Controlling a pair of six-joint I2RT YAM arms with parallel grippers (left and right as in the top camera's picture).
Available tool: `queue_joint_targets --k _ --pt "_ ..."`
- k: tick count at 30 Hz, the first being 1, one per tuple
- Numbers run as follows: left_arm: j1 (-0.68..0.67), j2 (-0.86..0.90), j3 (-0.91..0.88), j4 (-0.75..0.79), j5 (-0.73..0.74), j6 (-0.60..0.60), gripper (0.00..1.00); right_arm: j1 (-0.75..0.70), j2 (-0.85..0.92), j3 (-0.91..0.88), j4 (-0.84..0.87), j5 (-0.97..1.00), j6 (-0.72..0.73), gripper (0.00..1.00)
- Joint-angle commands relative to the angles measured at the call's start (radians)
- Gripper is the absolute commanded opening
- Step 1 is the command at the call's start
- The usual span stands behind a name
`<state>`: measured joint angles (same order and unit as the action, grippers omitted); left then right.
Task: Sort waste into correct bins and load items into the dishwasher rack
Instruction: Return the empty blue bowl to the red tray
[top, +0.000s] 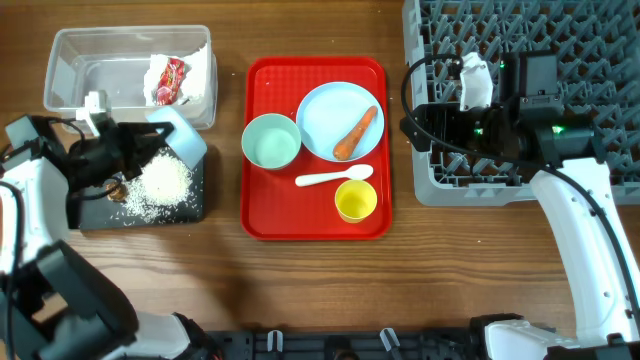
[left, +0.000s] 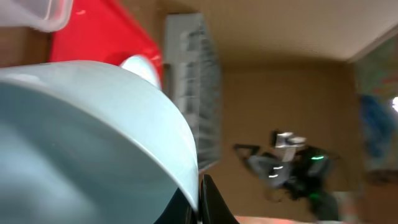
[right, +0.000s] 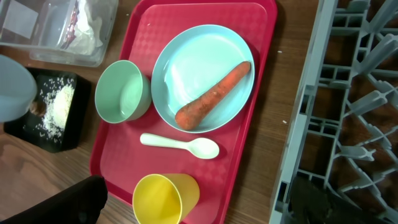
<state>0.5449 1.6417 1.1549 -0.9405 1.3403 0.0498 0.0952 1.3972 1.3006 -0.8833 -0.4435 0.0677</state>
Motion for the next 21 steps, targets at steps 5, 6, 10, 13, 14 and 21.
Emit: queue_joint_targets --k 5,6,10,13,14,21 --pt "-0.343 -0.195 0.003 -0.021 -0.471 -0.011 0.04 0.004 0.008 0.02 0.002 0.011 0.011 0.97" --pt "-0.402 -0.202 0.003 -0.021 -0.527 -0.018 0.04 0.004 0.008 0.02 0.001 0.011 0.011 0.97" --pt "-0.624 -0.191 0.003 -0.021 -0.779 -0.114 0.04 0.004 0.008 0.02 -0.003 0.011 0.011 0.97" --pt "-0.772 -0.173 0.003 -0.021 -0.969 -0.203 0.04 0.004 0.008 0.02 -0.005 0.01 0.011 0.97" --pt "-0.834 -0.166 0.003 -0.018 -1.059 -0.247 0.04 0.004 0.008 0.02 -0.006 0.011 0.011 0.97" --pt "-1.095 -0.1 0.003 0.049 -1.294 -0.328 0.04 0.004 0.008 0.02 -0.006 0.011 0.011 0.97"
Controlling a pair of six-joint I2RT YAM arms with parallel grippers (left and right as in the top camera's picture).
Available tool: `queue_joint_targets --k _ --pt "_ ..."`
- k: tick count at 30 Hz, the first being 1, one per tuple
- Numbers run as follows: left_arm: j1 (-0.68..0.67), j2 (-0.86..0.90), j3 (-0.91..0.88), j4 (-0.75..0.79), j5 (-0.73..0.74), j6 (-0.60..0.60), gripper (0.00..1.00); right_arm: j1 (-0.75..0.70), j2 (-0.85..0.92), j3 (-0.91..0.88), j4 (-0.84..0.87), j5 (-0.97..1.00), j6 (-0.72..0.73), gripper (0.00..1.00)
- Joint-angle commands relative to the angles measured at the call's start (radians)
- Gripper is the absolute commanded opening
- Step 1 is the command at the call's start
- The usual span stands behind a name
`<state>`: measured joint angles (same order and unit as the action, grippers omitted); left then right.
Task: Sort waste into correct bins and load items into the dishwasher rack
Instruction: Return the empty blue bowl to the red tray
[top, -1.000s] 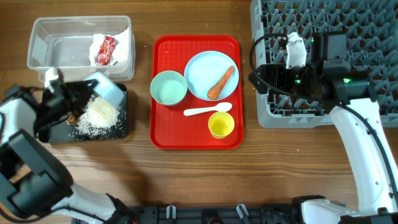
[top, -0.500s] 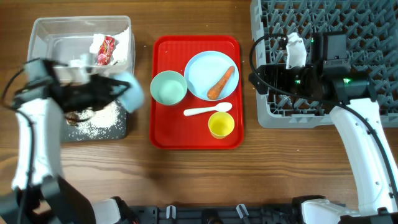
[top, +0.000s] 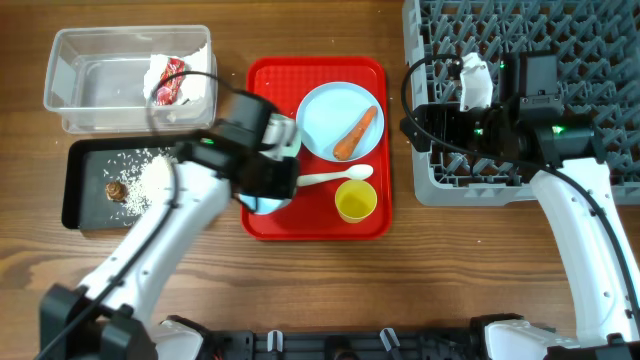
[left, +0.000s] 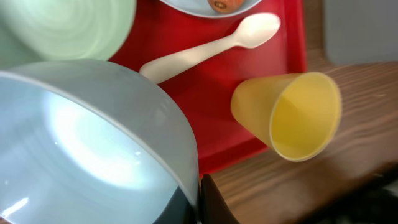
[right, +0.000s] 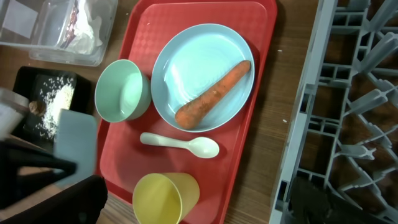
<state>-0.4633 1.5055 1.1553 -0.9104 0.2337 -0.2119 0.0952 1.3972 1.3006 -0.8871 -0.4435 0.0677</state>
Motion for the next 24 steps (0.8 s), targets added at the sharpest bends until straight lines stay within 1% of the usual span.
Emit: queue_joint_targets --k 1,5,10,11,12,13,14,15,16,19,20,24 --pt "-0.111 0.048 0.003 0.025 -0.195 -0.066 0.04 0.004 0.008 0.02 -0.005 0.011 0.011 0.97" --pt "-0.172 0.102 0.002 0.019 -0.255 -0.067 0.04 0.004 0.008 0.019 -0.015 0.011 0.01 0.97" --pt "-0.189 0.185 0.002 0.016 -0.281 -0.067 0.05 0.004 0.008 0.019 -0.016 0.011 0.011 0.97" --pt "-0.189 0.198 0.002 0.013 -0.281 -0.066 0.1 0.004 0.008 0.019 -0.017 0.011 0.01 0.97" --pt "-0.189 0.206 0.002 0.013 -0.281 -0.066 0.19 0.004 0.008 0.019 -0.018 0.011 0.011 0.97" --pt "-0.189 0.22 0.002 0.013 -0.281 -0.066 0.4 0.004 0.008 0.019 -0.018 0.011 0.01 0.97" --pt "-0.189 0.225 0.002 0.016 -0.281 -0.066 0.52 0.004 0.008 0.019 -0.018 0.011 0.01 0.97" --pt "-0.189 0.225 0.002 0.02 -0.281 -0.066 0.61 0.004 0.008 0.019 -0.016 0.011 0.011 0.97" --pt "-0.189 0.225 0.003 0.024 -0.281 -0.066 0.71 0.004 0.008 0.019 -0.014 0.011 0.01 0.97" --pt "-0.187 0.217 0.033 0.02 -0.281 -0.065 0.85 0.004 0.008 0.019 -0.011 0.011 0.003 0.97" --pt "-0.185 0.215 0.048 0.017 -0.281 -0.064 0.89 0.004 0.007 0.019 -0.01 0.011 -0.013 0.99" --pt "-0.17 0.209 0.181 -0.002 -0.281 -0.006 0.96 -0.005 0.003 0.023 -0.007 0.01 -0.039 1.0"
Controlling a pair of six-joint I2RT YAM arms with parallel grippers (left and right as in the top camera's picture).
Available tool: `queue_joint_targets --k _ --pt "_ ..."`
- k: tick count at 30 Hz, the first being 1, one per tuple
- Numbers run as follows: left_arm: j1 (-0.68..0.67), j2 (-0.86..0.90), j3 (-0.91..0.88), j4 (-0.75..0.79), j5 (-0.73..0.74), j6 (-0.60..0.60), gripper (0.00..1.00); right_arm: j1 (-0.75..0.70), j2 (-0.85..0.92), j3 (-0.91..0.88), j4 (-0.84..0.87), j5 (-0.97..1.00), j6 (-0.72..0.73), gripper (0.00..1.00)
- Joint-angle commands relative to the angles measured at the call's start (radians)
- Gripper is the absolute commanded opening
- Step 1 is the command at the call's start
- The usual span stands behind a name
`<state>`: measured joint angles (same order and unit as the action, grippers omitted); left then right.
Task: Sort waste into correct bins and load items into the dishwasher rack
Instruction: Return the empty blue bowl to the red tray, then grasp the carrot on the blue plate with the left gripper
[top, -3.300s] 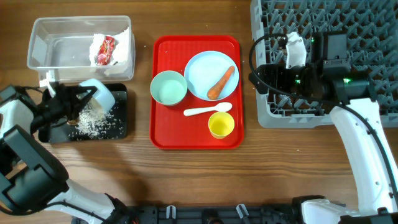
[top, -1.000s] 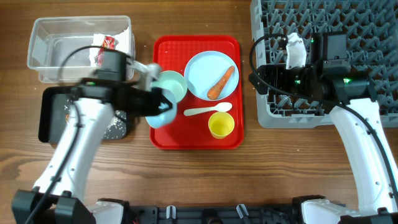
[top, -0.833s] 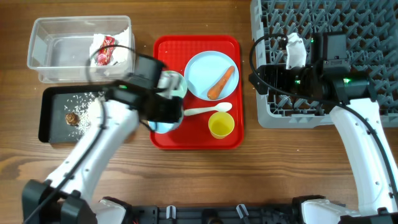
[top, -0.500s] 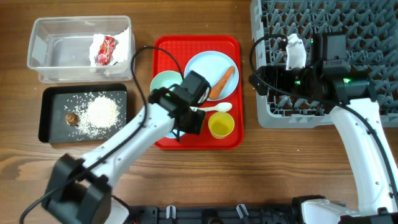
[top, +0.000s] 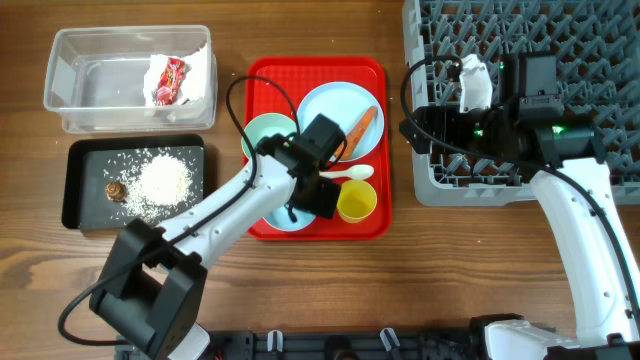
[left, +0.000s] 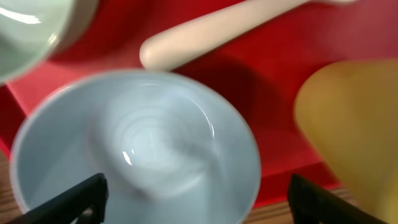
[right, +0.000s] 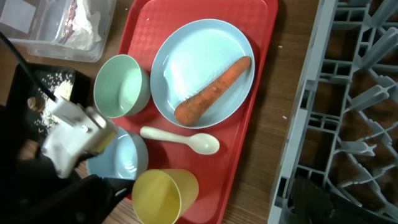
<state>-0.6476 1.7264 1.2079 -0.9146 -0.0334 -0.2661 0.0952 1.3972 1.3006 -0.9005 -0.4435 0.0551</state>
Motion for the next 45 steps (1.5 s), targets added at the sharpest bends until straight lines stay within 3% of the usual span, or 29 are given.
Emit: queue_joint_targets --k 1,6,13,20,29,40,45 --pt "0.019 -0.011 0.167 0.004 -0.014 0.055 0.98 -0.011 -0.001 0.024 0.007 0.01 -0.026 1.0" --pt "0.075 -0.005 0.307 0.093 -0.005 0.126 1.0 -0.068 -0.06 0.043 0.009 0.01 -0.018 1.0" --pt "0.159 0.108 0.356 0.25 0.08 0.27 1.0 -0.184 -0.195 0.06 0.012 0.011 -0.018 1.0" --pt "0.112 0.244 0.356 0.412 0.126 0.319 1.0 -0.209 -0.227 0.06 -0.01 0.011 -0.019 1.0" --pt "0.045 0.372 0.356 0.426 0.126 0.343 0.99 -0.209 -0.19 0.059 -0.069 0.011 -0.026 1.0" --pt "0.05 0.449 0.356 0.439 0.058 0.37 0.87 -0.209 -0.137 0.056 -0.095 0.01 -0.026 1.0" --pt "0.049 0.464 0.356 0.448 0.062 0.399 0.62 -0.209 -0.137 0.043 -0.093 0.01 -0.026 1.0"
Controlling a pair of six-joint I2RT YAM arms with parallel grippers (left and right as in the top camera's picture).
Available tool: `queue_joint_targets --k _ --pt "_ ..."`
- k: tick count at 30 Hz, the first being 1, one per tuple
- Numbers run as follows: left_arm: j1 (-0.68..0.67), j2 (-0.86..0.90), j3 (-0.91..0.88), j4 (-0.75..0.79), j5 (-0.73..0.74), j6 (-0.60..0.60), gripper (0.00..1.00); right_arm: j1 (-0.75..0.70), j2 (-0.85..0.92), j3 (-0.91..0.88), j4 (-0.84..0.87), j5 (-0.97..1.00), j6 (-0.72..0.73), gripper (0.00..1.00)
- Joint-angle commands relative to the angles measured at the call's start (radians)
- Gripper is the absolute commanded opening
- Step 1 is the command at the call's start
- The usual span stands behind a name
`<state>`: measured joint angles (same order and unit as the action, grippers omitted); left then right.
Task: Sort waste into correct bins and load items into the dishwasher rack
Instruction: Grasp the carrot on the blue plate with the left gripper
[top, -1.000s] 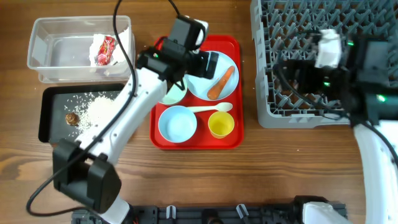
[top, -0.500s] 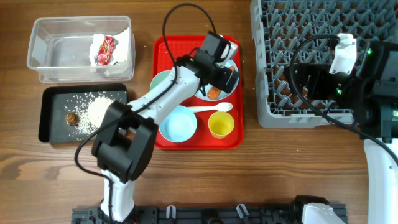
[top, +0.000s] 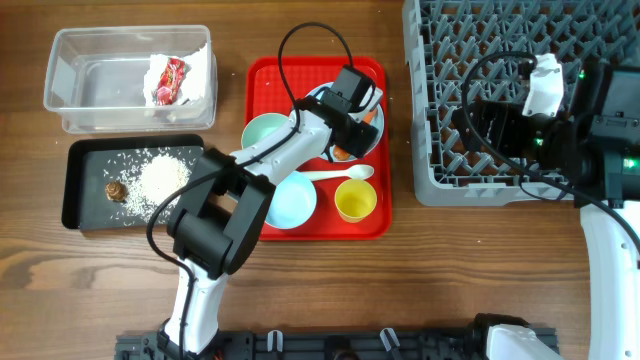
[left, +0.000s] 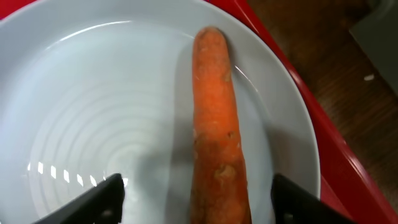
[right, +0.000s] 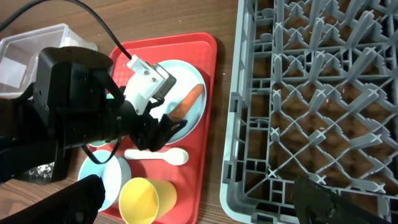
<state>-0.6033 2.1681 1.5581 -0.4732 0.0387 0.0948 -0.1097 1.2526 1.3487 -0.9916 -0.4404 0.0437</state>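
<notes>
An orange carrot (left: 214, 124) lies on the pale blue plate (left: 93, 124) at the back of the red tray (top: 300, 75). My left gripper (left: 198, 208) is low over it and open, one finger on each side of the carrot's near end. In the overhead view that gripper (top: 350, 108) hides most of the carrot. On the tray also sit an empty blue bowl (top: 289, 200), a green bowl (top: 262, 135), a yellow cup (top: 355, 201) and a white spoon (top: 340, 174). My right gripper (right: 205, 205) hangs open and empty by the near-left corner of the grey dishwasher rack (right: 311, 93).
A clear bin (top: 100, 80) holding a wrapper (top: 167, 78) stands at the back left. In front of it is a black tray (top: 85, 205) with rice and a small brown scrap. The rack fills the back right.
My left gripper, still open, has moved from above the blue bowl at the tray's front to the carrot on the plate. The right arm has shifted to the right, over the rack's edge.
At first my left gripper held the blue bowl tipped over the black tray with the rice. Then it held the bowl over the red tray. Then the bowl sat on the tray with the gripper open above it. Now the open gripper straddles the carrot.
</notes>
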Motion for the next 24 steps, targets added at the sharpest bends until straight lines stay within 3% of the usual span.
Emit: queue_joint_targets --k 1,3,16,18,22,24 --pt "0.004 0.027 0.006 0.007 -0.01 0.055 0.53 -0.004 0.007 -0.005 -0.004 0.007 -0.014 1.0" --pt "0.004 0.037 0.006 0.018 -0.011 0.06 0.49 -0.004 0.007 -0.005 -0.01 0.008 -0.015 1.0" --pt "0.006 0.053 0.006 0.016 -0.055 0.111 0.46 -0.004 0.009 -0.005 -0.011 0.008 -0.043 1.0" --pt "0.006 0.056 0.005 -0.02 -0.051 0.111 0.4 -0.004 0.009 -0.005 -0.011 0.007 -0.043 1.0" --pt "0.005 0.056 0.005 -0.044 -0.052 0.106 0.13 -0.004 0.009 -0.005 -0.01 0.008 -0.043 1.0" --pt "0.005 0.055 0.006 -0.043 -0.06 0.091 0.09 -0.004 0.009 -0.006 -0.009 0.008 -0.043 1.0"
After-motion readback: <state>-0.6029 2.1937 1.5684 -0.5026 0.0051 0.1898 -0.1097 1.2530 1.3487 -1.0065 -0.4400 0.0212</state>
